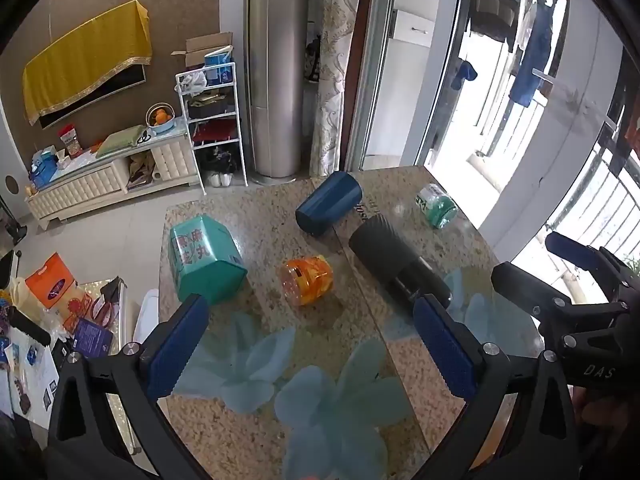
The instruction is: Flip cup upright
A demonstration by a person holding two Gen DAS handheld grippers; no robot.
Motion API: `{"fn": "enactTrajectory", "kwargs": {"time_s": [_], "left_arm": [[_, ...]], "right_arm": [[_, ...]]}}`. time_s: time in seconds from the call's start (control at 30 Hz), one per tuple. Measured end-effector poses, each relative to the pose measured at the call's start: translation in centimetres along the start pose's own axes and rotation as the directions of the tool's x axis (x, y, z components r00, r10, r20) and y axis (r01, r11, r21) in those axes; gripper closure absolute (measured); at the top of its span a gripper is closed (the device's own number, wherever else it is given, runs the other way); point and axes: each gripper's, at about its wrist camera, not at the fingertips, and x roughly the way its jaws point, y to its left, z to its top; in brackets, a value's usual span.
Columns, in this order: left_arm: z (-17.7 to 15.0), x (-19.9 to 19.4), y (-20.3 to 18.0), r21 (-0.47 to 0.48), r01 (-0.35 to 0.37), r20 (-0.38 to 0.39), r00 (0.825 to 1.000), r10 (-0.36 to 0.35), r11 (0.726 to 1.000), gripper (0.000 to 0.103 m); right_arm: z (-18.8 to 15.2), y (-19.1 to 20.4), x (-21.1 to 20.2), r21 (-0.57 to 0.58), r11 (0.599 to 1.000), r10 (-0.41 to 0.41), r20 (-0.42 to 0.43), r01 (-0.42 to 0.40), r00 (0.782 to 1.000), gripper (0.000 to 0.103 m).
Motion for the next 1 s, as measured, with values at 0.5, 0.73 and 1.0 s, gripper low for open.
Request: {"fn": "enactTrajectory", "kwargs": {"time_s": [0.5,0.73,1.0], "left_arm": [[-0.6,0.2,0.1,-0.013,0.018,-0.010,1.000,-0.018,1.000,0.000],[-0.5,0.4,0.1,-0.010,0.012,-0.017,1.000,-0.013,1.000,0.000],[-0.5,0.4,0.2,-0.011,0.013,-0.017,1.000,-0.013,1.000,0.000]], "right_arm": [[0.1,-0.2,-0.1,0.004,1.000,0.002,-0.006,-0.002,1.000,0.000],[-0.2,-0.2,0.1,0.007,1.000,0.005,-0.011,-0.005,1.000,0.000],[-0.6,-0.1,0.1,0.006,1.000,0.006,-0.010,-0.006,1.000,0.000]]}}
